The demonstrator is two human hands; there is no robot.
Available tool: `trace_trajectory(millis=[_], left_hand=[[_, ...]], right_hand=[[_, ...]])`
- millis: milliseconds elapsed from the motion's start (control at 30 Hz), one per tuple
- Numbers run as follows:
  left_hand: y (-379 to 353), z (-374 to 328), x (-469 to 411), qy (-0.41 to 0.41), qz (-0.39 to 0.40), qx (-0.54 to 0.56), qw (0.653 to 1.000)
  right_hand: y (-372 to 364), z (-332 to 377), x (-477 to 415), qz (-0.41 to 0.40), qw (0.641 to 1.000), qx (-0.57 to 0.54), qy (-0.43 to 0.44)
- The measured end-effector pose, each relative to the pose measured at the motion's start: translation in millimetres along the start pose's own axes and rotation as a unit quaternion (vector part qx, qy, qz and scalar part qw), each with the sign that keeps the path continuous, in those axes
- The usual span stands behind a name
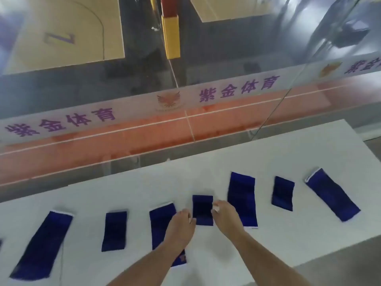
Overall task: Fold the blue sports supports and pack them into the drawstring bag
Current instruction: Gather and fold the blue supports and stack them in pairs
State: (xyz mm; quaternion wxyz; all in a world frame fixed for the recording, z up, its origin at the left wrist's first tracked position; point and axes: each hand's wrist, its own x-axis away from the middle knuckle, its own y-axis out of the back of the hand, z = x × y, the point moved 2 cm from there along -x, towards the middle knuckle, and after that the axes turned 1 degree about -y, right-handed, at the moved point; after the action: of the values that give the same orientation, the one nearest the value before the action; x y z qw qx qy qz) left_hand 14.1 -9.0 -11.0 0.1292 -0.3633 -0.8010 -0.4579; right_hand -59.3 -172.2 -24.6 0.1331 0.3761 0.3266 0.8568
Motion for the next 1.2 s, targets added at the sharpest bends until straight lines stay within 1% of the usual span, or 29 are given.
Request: trace_trajectory(millis=[133,267,333,467,533,600,767,933,1033,1200], left_hand=[[-35.6,-2.3,-25.7,0.047,-0.035,-0.018,0.998],[-60.6,-4.7,-34.6,0.062,-0.053,-0.025,0.996],[-66.8,-6.6,-35.4,0.069,-0.058,0.0,0.996],[-65.4,-10.0,-30.3,0.091,-0.072,0.088,0.989],[-60.4,-7.2,-24.7,0.111,-0.075,0.114,0.984],[-51.6,-2.5,-14.4,0.116,-0.077,0.118,0.983],[-10.4,15.9,26.0,0.091,-0.115,0.102,0.984],[36.5,61.3,92.9,0.087,-0.167,0.104,0.977],[57.4,102.7,148.5,0.112,-0.2,0.142,0.963],[93.5,174.4,261.3,0.132,-0.277,0.21,0.928]], right_hand=[[-11.1,-3.9,-36.5,-0.03,0.996,0.074,0.043],[-20.3,-9.5,-58.7,-0.008,0.988,0.134,0.073],[-21.9,-12.6,-66.2,-0.005,0.985,0.149,0.088],[-22.7,-18.8,-68.4,0.002,0.987,0.142,0.079],[-20.7,-20.1,-64.6,0.011,0.988,0.133,0.071],[-16.6,-14.8,-56.6,0.009,0.989,0.124,0.081],[-14.7,21.2,-25.7,0.019,0.987,0.106,0.119],[-43.1,77.4,29.8,0.042,0.976,0.118,0.176],[-73.4,114.1,81.3,0.042,0.971,0.12,0.204],[-125.6,183.8,185.6,0.03,0.948,0.134,0.286]])
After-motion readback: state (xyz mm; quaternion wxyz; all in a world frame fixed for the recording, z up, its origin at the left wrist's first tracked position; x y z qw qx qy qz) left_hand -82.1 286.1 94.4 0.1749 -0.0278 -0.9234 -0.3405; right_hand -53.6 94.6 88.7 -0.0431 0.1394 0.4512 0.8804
